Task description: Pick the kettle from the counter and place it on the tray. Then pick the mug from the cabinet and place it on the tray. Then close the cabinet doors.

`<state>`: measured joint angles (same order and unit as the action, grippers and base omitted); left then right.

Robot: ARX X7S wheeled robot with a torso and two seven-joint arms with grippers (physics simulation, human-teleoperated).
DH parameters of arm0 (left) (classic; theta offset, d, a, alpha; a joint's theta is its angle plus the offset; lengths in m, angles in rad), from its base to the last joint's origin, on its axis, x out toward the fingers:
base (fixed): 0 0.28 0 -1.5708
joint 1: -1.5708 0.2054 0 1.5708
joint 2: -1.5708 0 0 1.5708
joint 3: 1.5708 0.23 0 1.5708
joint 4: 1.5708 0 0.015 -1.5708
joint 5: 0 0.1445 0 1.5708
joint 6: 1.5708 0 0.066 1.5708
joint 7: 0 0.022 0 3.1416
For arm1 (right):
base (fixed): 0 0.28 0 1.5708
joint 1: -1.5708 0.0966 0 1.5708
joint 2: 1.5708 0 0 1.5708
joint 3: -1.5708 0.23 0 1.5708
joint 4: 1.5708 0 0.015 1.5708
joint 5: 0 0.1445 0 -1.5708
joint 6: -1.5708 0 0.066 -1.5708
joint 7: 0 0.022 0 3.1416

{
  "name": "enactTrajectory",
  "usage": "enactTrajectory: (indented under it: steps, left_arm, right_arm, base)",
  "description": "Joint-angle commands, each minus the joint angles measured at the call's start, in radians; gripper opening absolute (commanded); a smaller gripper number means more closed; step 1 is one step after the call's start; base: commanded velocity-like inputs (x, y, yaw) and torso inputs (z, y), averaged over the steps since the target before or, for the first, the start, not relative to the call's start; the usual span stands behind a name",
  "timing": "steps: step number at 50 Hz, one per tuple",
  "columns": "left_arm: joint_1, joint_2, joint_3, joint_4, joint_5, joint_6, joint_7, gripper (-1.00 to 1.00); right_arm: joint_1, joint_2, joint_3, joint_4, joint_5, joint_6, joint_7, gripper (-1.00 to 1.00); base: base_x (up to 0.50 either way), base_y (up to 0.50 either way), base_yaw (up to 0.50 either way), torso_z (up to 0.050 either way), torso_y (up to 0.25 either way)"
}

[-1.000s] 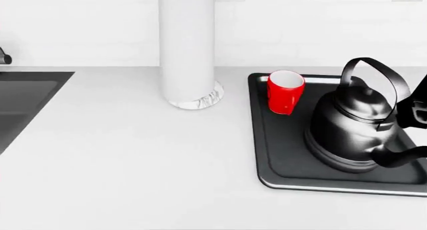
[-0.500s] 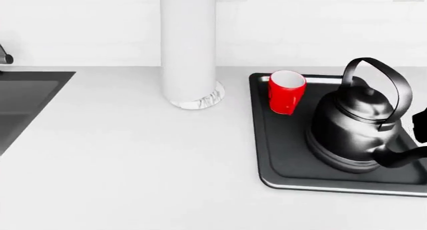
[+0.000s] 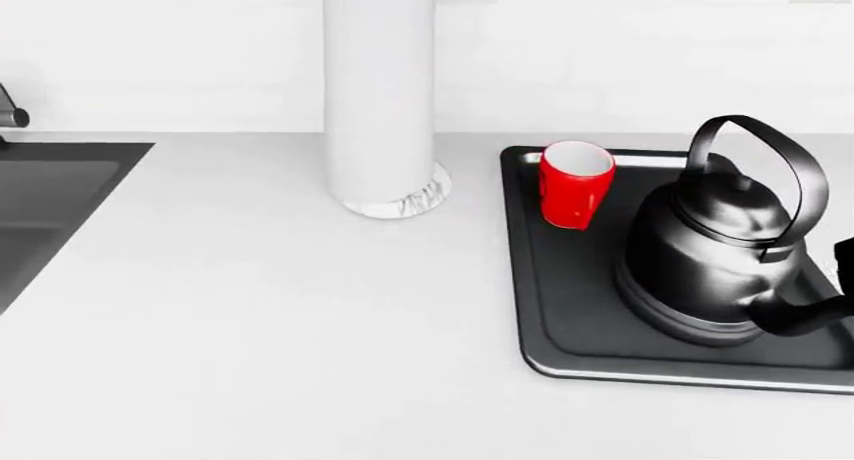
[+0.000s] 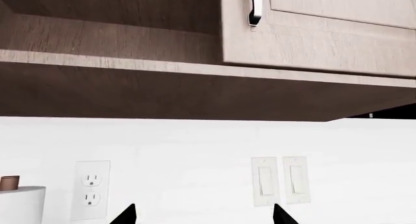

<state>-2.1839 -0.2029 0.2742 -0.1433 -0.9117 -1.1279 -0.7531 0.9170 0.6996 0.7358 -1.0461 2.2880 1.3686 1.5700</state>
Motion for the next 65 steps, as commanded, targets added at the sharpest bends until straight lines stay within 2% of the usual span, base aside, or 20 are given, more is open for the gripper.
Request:
enactTrajectory:
  steps: [1,4,8,14,24,41,65]
  left_arm:
    - [-0.161,0.152,-0.021,-0.064,-0.278,0.063,0.104,1.00]
    - [-0.172,0.199,-0.092,-0.063,-0.253,0.016,0.104,1.00]
    - [-0.172,0.202,-0.077,-0.061,-0.284,0.032,0.090,1.00]
    - [-0.127,0.186,0.001,-0.058,-0.301,0.063,0.085,1.00]
    - [0.000,0.156,0.130,-0.037,-0.241,0.084,0.107,1.00]
    - [0.163,0.148,0.265,-0.065,-0.172,0.152,0.159,1.00]
    - [0.202,0.118,0.478,-0.146,-0.084,0.132,0.251,1.00]
  right_arm:
    - [-0.007,0.004,0.030,-0.001,0.024,0.000,0.000,1.00]
    - [-0.012,0.009,0.047,-0.001,0.035,-0.003,0.000,1.00]
    - [-0.017,0.013,0.064,-0.001,0.047,-0.004,0.000,1.00]
    - [-0.032,0.006,0.095,-0.001,0.063,0.009,0.000,1.00]
    - [-0.042,-0.006,0.118,-0.001,0.074,0.025,0.000,1.00]
    - [-0.061,-0.004,0.181,-0.001,0.137,0.047,0.000,1.00]
    - [-0.057,0.012,0.200,-0.001,0.173,0.042,0.000,1.00]
  base:
    - [0.00,0.00,0.00,0.000,0.000]
    - [0.00,0.00,0.00,0.003,0.000]
    - [0.00,0.00,0.00,0.000,0.000]
    - [0.00,0.00,0.00,0.000,0.000]
    - [0.00,0.00,0.00,0.000,0.000]
    - [0.00,0.00,0.00,0.000,0.000]
    - [0.00,0.00,0.00,0.000,0.000]
